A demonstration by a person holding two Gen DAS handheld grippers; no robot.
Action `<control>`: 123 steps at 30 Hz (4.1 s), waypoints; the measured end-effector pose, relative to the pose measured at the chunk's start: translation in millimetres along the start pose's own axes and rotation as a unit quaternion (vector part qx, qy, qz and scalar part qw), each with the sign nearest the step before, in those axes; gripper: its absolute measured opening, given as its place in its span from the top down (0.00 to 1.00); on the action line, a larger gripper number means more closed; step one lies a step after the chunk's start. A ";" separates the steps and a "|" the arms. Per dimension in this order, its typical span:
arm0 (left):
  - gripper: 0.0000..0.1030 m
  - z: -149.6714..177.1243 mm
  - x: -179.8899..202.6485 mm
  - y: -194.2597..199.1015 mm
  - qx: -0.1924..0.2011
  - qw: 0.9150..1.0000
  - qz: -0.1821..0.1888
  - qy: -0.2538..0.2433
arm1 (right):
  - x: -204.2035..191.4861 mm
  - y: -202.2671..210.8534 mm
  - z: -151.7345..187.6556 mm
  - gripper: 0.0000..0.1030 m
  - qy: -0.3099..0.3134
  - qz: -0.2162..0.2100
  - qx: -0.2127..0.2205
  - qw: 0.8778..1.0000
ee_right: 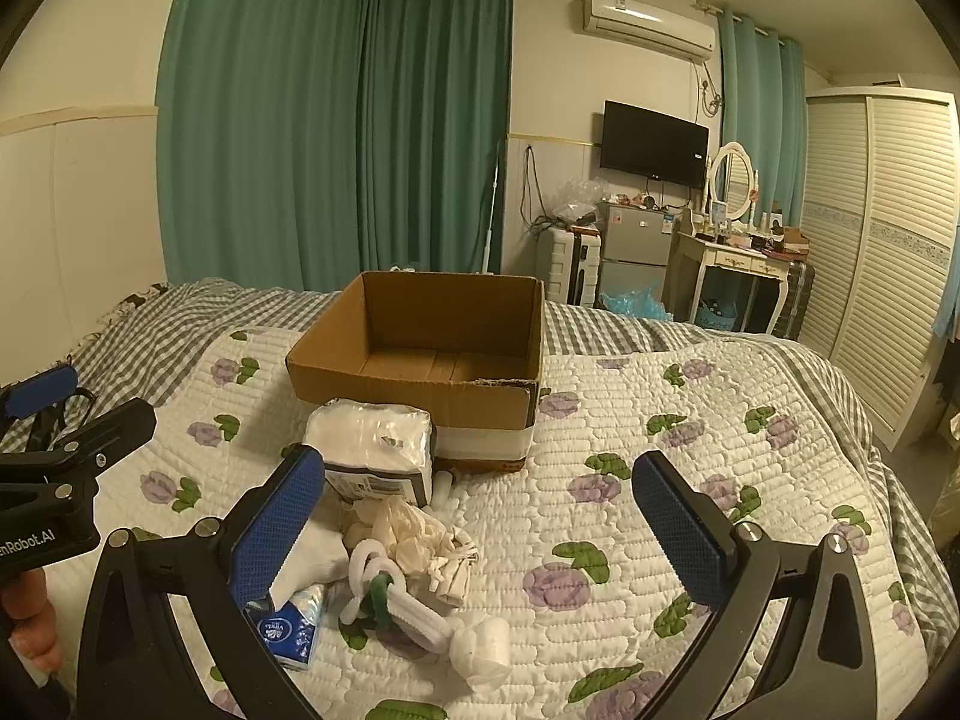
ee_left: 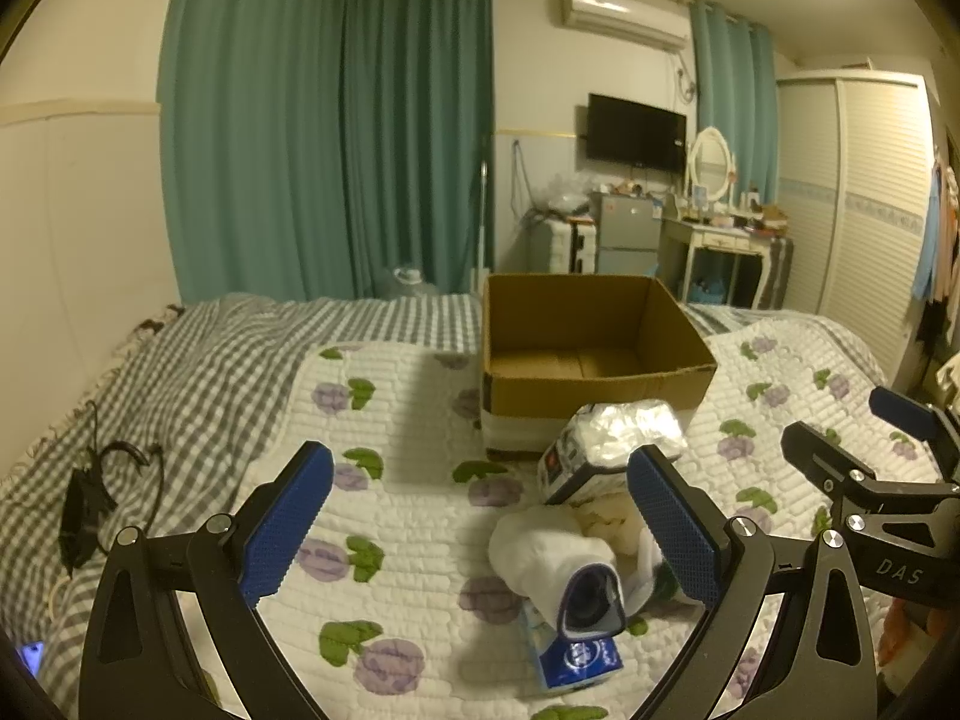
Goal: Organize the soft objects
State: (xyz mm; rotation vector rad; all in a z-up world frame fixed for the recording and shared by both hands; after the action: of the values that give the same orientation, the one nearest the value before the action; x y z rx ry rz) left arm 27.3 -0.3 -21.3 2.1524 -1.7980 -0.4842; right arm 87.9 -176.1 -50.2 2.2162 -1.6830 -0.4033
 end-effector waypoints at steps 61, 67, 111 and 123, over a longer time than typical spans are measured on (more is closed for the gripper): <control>0.02 5.9 19.8 15.6 -0.034 0.999 0.009 -0.030 | 9.3 40.4 -11.0 0.00 0.000 -0.008 -0.015 1.000; 0.04 54.1 45.5 -28.8 -0.110 0.992 0.021 -0.056 | 17.5 0.2 25.7 0.00 0.002 -0.007 -0.090 0.996; 0.64 -63.4 45.2 -25.2 -0.003 0.995 0.070 -0.069 | 30.9 6.6 -42.7 0.80 -0.032 -0.105 -0.046 0.993; 0.60 -91.3 81.5 -161.1 -0.009 0.993 0.045 -0.106 | 39.9 -129.0 -113.5 0.80 -0.024 -0.117 -0.047 0.992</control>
State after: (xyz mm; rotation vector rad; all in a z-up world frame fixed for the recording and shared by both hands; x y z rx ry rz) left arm 222.9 -51.2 -14.1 2.0647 -1.9818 -0.7282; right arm 257.8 -172.5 -2.9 2.3580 -1.3986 -0.5864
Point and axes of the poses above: each gripper's, at about its wrist camera, not at the fingertips, and y roughly against the way its jaws point, x to its right, z to its underside, the point moved 3 cm from there along -y, roughly the way its jaws point, and after that the axes turned 10 degrees about -z, right-handed, at the moved point
